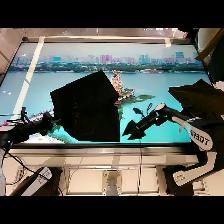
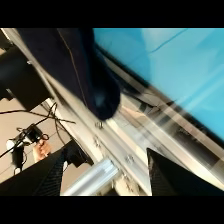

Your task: Fold the clothes and pants, and hang the long-sleeved shirts on hangers.

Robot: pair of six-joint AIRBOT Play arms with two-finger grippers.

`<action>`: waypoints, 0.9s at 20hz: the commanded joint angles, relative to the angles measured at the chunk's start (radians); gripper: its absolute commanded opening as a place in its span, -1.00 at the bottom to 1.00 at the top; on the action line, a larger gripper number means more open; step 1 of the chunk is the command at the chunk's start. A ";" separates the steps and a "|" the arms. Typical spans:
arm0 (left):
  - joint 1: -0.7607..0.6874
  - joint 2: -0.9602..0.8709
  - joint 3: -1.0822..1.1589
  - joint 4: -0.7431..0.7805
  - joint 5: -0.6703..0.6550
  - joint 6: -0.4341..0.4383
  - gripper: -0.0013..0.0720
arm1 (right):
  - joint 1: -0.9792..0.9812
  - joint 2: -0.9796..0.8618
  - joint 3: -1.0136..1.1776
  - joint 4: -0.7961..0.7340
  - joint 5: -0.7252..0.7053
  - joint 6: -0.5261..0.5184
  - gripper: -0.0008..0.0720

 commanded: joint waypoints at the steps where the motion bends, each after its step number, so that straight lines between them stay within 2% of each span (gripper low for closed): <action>1: -0.001 0.001 0.000 -0.002 0.000 0.005 -0.86 | 0.122 0.000 -0.025 0.083 -0.118 0.001 0.63; 7: -0.001 0.001 0.000 0.002 -0.007 0.023 -0.86 | 0.177 -0.025 -0.024 0.177 -0.183 0.019 0.62; 11: -0.001 0.001 0.000 0.002 -0.008 0.024 -0.86 | 0.177 -0.025 -0.024 0.202 -0.299 0.063 0.54; 12: -0.001 0.001 0.000 0.002 -0.008 0.024 -0.86 | 0.177 -0.025 -0.024 0.220 -0.310 0.066 0.28; 13: -0.001 0.001 0.000 0.002 -0.008 0.024 -0.86 | 0.177 -0.025 -0.024 0.232 -0.304 0.062 -0.16; 14: -0.001 0.001 0.000 0.002 -0.008 0.023 -0.86 | 0.177 -0.023 -0.023 0.238 -0.295 0.059 -0.19; 15: -0.001 0.001 0.000 0.002 -0.008 0.024 -0.86 | 0.176 -0.016 -0.019 0.241 -0.285 0.045 -0.50; 16: -0.001 0.002 0.000 0.002 -0.008 0.024 -0.86 | 0.174 -0.002 -0.014 0.251 -0.276 0.007 -0.89; 18: 0.000 0.010 0.000 0.002 -0.022 0.035 -0.86 | 0.174 0.051 0.008 0.249 -0.276 -0.012 -0.95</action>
